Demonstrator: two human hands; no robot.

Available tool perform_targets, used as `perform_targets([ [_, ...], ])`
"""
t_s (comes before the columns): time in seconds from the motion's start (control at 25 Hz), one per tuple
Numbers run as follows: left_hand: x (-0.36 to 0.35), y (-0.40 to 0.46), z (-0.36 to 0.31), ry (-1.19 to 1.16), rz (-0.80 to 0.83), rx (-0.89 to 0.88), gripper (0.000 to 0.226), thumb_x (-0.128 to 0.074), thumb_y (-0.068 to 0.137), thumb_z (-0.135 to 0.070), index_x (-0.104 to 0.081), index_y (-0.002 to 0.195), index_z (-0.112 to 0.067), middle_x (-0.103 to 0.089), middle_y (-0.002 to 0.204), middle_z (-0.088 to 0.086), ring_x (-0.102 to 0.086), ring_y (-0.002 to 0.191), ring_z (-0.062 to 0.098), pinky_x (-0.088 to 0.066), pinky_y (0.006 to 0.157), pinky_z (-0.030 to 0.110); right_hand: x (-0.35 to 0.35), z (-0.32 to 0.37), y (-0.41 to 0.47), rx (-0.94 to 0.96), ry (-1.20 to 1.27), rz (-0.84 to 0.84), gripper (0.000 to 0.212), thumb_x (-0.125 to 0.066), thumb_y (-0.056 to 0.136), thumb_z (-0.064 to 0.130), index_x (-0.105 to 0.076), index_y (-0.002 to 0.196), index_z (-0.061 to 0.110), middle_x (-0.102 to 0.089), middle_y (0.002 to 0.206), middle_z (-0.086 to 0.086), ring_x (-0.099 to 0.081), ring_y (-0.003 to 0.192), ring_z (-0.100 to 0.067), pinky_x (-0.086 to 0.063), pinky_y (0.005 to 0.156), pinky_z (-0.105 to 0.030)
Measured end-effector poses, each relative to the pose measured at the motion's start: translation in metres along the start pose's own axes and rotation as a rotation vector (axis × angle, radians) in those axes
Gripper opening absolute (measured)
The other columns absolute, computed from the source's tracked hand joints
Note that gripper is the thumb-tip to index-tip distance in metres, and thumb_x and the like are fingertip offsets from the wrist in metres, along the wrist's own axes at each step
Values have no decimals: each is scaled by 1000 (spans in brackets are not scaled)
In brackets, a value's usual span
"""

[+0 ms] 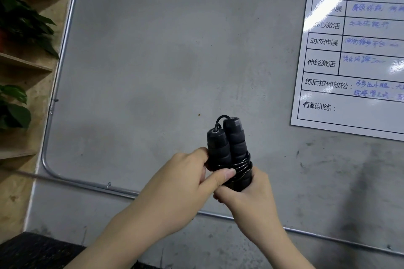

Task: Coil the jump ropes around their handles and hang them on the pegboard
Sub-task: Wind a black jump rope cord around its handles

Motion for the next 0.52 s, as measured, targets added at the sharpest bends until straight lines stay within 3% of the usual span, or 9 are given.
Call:
perform_targets([
  [0.08,0,0,-2,13,-38,9,40,-54,91,-64,-61,87,-24,-41,51,-12,-38,50,11,-29,50,26,-2,-4,-6,-12,26,-62,17,-73,69,4,-71,73,21,-63,59,-10,-52,55,-17,-44,51,-29],
  [0.16,2,1,1,-46,-43,-7,43,-55,92,-64,-62,85,-23,-42,53,-8,-39,52,10,-39,53,36,-4,-1,-8,-13,10,-52,20,-76,75,3,-72,75,24,-67,64,-14,-55,56,-17,-45,52,-29],
  [0.2,3,3,5,-97,-29,-5,43,-55,91,-66,-65,89,-24,-50,58,-5,-49,57,18,-47,59,46,-4,2,-7,-14,-16,-15,21,-77,79,4,-73,77,24,-68,67,-15,-57,59,-18,-47,55,-30],
  [0.24,6,4,8,-161,-12,4,42,-56,91,-65,-69,96,-25,-63,70,2,-60,68,26,-54,70,52,-7,4,-6,-21,-17,59,17,-79,81,8,-73,81,24,-69,71,-14,-60,62,-19,-48,58,-31],
  [0.32,7,5,7,-325,55,-10,32,-61,97,-52,-73,107,-24,-75,90,6,-72,86,24,-56,85,53,-18,6,-9,-113,149,313,8,-78,82,18,-72,86,15,-68,76,-15,-61,66,-26,-48,62,-34],
  [0.4,4,3,-3,-416,145,-52,28,-61,99,-41,-73,111,-18,-75,93,8,-71,87,18,-56,89,49,-32,7,-22,-261,418,566,22,-73,79,23,-69,91,5,-59,73,-15,-54,60,-25,-45,58,-32],
  [0.48,1,2,-8,-464,192,-43,33,-63,96,-45,-74,114,-19,-77,100,0,-72,99,14,-55,96,43,-38,9,-30,-311,489,657,18,-72,77,21,-63,84,7,-46,66,-10,-44,52,-18,-40,51,-28],
  [0.52,1,3,-4,-434,187,-2,44,-66,91,-59,-74,109,-21,-77,100,-6,-72,98,12,-55,95,40,-37,7,-29,-300,441,648,17,-72,75,20,-60,78,9,-41,64,-10,-39,50,-18,-35,48,-27],
])
Point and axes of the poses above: each hand's wrist, its own y-axis towards the middle knuckle, its own x-axis out of the back of the hand, z = x × y, the point moved 9 cm from there along y, towards the middle knuckle
